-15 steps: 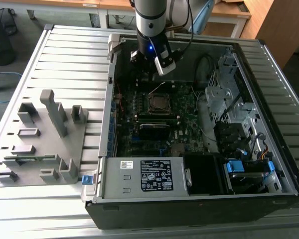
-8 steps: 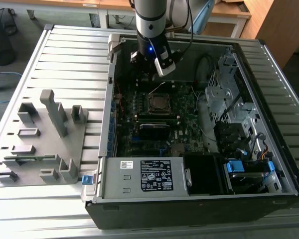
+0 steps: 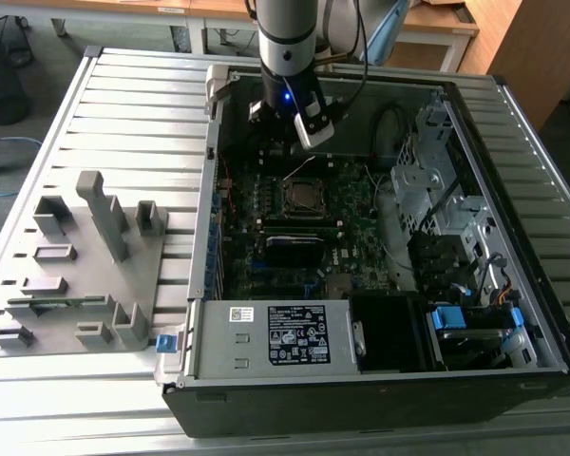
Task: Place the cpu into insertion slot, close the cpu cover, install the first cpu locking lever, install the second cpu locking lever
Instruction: 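Install the first cpu locking lever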
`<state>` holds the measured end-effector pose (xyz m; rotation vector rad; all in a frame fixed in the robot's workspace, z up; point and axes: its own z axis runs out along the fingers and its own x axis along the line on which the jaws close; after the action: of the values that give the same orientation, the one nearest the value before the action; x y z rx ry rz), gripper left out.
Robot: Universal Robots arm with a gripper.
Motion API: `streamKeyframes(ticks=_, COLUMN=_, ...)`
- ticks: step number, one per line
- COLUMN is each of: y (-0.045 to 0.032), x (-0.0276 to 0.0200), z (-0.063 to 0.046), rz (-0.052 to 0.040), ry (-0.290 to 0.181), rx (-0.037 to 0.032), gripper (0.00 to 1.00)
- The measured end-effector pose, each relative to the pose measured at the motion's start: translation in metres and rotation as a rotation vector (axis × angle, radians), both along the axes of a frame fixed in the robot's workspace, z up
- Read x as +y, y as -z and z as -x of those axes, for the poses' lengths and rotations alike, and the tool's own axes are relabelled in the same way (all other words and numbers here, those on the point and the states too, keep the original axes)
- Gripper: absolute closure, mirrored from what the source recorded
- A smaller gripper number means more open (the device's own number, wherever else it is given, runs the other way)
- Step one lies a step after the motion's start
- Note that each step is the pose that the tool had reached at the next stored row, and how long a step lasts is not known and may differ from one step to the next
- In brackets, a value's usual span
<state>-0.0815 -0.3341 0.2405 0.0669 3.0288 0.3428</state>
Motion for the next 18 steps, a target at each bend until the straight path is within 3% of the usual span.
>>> streamKeyframes(ticks=18, y=0.003, x=0.0, z=-0.0003, rz=-0.0004, ry=0.0, rx=-0.0003, gripper=0.89)
